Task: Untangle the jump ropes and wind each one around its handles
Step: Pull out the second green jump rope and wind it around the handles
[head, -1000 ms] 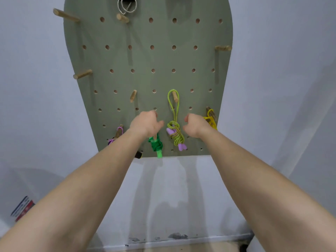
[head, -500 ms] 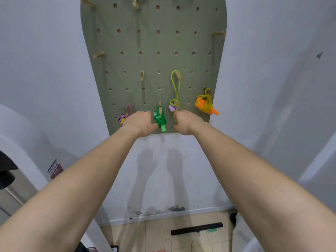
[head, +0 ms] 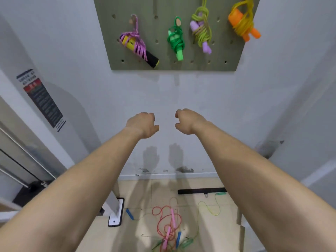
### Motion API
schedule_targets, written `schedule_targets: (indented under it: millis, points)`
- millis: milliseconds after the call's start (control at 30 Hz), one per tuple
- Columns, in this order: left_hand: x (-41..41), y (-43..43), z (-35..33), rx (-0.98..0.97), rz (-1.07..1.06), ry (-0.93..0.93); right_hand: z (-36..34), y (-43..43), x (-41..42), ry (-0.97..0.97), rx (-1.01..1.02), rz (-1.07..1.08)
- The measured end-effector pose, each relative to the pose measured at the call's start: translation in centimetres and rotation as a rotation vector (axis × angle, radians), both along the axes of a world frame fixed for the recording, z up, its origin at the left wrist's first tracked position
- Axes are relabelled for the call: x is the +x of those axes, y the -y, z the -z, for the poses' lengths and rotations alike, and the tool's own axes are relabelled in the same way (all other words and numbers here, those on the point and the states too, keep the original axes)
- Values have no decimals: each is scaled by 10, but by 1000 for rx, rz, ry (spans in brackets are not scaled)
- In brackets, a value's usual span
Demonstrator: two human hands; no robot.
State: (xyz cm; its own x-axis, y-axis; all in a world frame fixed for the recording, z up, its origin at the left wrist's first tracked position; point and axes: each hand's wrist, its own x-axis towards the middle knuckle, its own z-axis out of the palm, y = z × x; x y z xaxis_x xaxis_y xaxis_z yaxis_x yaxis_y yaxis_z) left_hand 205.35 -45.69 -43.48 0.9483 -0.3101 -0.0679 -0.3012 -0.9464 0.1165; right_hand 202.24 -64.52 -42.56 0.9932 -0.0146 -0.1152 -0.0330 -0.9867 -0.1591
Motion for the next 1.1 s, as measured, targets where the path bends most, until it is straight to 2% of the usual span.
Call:
schedule_targets:
  millis: [267,533,633,800,933,1100]
  points:
    - [-6,-11,213,21,-15,-105,215,-16,-7,-111,4,-31]
    - [-59,-23,405,33,-4,-163,404,-33,-67,-245,-21,-63]
    - [-103,-33,439,9,3,-175,435,-43,-114,-220,-29,-66]
    - [-189,-54,471,-32,-25,-220,459,-65,-191,-210,68,-82]
    - [-226,-66,498,-76,-37,-247,487,-72,-226,-214,79,-85]
    - [-259,-78,553,-74,-50,-356,552,-74,-249,-323,85,-55]
